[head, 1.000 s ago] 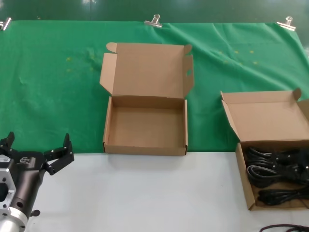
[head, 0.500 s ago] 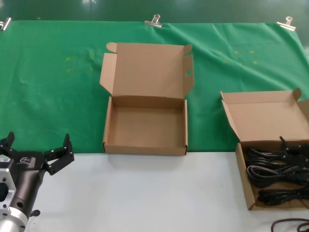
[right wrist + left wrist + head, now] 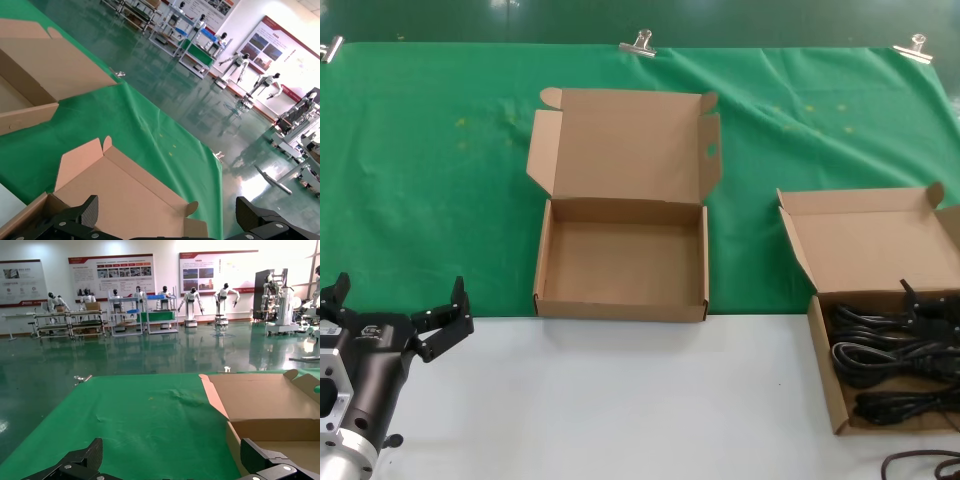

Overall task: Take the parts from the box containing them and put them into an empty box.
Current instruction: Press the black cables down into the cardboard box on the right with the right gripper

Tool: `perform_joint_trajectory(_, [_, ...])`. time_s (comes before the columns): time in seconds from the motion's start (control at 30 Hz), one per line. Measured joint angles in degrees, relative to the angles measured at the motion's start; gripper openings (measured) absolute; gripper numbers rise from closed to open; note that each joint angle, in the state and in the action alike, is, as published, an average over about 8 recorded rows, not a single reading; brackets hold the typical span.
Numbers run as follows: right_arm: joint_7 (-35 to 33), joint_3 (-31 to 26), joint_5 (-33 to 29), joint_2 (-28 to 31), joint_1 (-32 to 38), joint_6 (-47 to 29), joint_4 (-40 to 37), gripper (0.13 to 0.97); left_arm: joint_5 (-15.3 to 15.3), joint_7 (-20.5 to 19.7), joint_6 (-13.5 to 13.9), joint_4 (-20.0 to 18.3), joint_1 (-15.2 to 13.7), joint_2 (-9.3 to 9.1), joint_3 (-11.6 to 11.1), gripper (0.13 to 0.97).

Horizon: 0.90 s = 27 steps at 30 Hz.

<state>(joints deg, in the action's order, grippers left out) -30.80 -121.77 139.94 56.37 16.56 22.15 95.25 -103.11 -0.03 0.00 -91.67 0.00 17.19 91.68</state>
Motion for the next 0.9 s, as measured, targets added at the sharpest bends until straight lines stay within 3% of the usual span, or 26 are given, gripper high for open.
perform_joint_trajectory(0.6, [-0.05, -0.17, 0.34, 0.35, 0.12, -0.17, 0.0, 0.966, 0.0, 0.0, 0.0, 0.0, 0.0, 0.0, 0.0, 0.966])
perform_joint_trajectory(0.9, [-1.89, -2.51, 2.92, 3.3, 1.31, -0.41, 1.02, 0.966, 0.0, 0.0, 0.0, 0.0, 0.0, 0.0, 0.0, 0.966])
